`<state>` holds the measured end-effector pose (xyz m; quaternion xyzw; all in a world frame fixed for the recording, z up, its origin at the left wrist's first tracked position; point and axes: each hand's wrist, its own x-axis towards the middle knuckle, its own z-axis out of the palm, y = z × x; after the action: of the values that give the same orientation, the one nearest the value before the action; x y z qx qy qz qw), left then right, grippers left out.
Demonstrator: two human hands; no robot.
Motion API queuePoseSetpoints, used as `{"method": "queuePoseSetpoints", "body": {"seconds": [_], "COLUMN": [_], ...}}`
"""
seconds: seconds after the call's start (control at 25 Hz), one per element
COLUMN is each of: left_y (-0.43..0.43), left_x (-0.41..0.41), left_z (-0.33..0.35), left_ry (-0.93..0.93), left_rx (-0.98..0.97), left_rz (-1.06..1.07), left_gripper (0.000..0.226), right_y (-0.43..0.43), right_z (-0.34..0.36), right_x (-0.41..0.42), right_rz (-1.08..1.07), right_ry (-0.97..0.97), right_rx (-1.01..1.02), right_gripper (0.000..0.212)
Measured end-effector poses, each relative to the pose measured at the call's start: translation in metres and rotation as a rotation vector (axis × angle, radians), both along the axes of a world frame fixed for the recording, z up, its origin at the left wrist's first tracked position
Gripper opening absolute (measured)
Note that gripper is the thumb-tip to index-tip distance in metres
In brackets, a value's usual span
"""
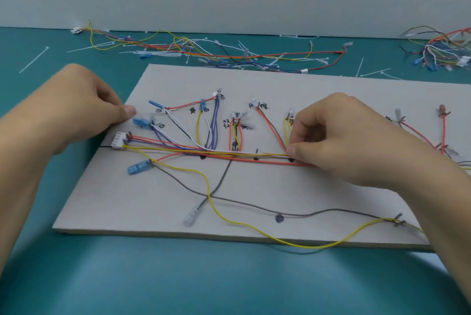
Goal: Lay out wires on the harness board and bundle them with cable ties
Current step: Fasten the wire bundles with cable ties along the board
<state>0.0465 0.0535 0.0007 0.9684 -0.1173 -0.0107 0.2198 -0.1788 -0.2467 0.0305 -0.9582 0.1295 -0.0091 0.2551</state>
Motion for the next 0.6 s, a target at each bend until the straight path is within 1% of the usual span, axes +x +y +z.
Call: {"method": "queuePoseSetpoints", "body": {"seconds": [0.12,0.32,0.36,0.4,0.48,0.52,0.6], "left_y": [0.007,0.025,0.027,0.025,0.014,0.005,-0.019], "left_x": [0.007,0.015,0.016,0.017,0.011,0.004,-0.022], "left_z": [0.003,0.012,0.011,0.010,0.006,0.006,0.009], "left_ry": [0.090,0.205,0.179,0.118,-0.049,-0.121,-0.196], "left_rx": [0.045,0.149,0.177,0.163,0.026,-0.059,-0.192], "left_rz": [-0.046,-0.073,-0.071,-0.063,-0.077,-0.117,-0.247], "left_gripper": [0.012,0.011,0.014,0.015,0.014,0.014,0.010], "right_y": [0.001,0.007,0.008,0.009,0.009,0.009,0.002], "right_z": [0.006,0.010,0.011,0.012,0.016,0.021,0.039], "right_x": [-0.007,-0.012,-0.012,-0.013,-0.012,-0.013,-0.015], "right_rz": [0.022,0.045,0.043,0.037,0.043,0.068,0.118], "right_ry": [0.034,0.096,0.103,0.110,0.148,0.191,0.254], "right_rx": [0.007,-0.051,-0.059,-0.063,-0.053,-0.040,-0.043], "right_gripper": [0.012,0.018,0.018,0.018,0.016,0.015,0.016]}}
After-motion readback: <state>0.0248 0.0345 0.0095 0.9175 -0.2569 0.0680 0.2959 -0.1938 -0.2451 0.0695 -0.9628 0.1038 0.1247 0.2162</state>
